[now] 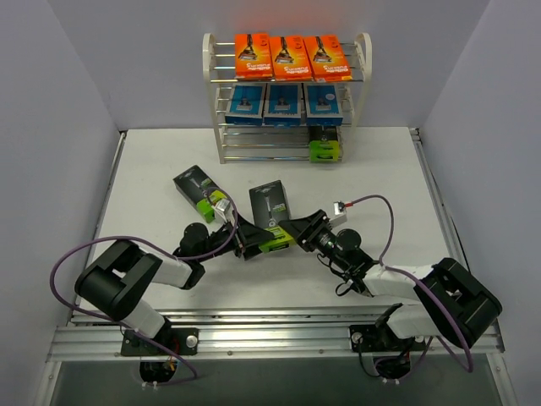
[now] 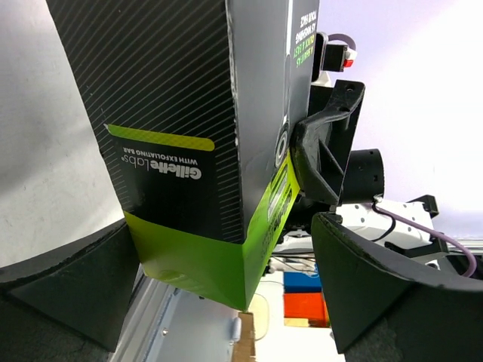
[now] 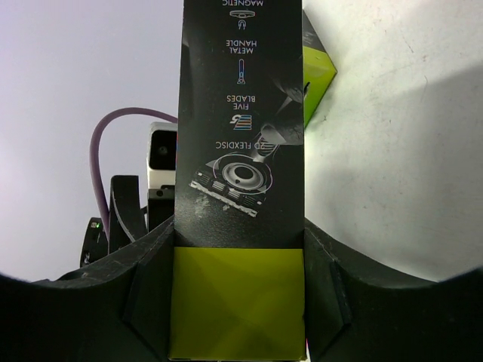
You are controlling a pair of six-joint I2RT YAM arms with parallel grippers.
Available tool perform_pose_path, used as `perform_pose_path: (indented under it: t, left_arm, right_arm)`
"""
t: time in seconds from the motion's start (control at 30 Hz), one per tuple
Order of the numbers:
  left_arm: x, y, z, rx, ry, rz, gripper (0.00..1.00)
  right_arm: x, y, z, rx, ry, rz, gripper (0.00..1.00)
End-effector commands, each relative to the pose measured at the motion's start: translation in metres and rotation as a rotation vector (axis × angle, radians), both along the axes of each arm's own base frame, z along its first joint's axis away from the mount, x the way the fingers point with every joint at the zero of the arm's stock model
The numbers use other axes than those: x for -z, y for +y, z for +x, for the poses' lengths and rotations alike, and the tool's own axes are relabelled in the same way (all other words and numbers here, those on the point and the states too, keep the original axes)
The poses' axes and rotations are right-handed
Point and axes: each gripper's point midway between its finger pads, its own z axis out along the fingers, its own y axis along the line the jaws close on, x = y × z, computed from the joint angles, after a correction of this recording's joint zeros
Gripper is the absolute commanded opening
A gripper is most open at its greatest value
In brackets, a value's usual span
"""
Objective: Place and organize the shaving razors onto the shelf
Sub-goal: Pass the shaving razor from the right arm to the left
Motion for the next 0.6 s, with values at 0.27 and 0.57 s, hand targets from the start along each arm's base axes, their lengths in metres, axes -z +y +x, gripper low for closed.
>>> perform_pose_path:
  t: [0.27,0.57]
  left_arm:
    - [-0.059,0.002,-0.008,0.001,-0.129,-0.2,0.66]
    - [-0.07,0.007,-0.01,-0.018,-0.14,-0.225,0.3]
  right_arm:
    - [-0.174,-0.034,-0.03,0.07,-0.607,0.425,0.0]
    - [-0.168,-0.039,-0.03,0.084,-0.596,0.425,0.01]
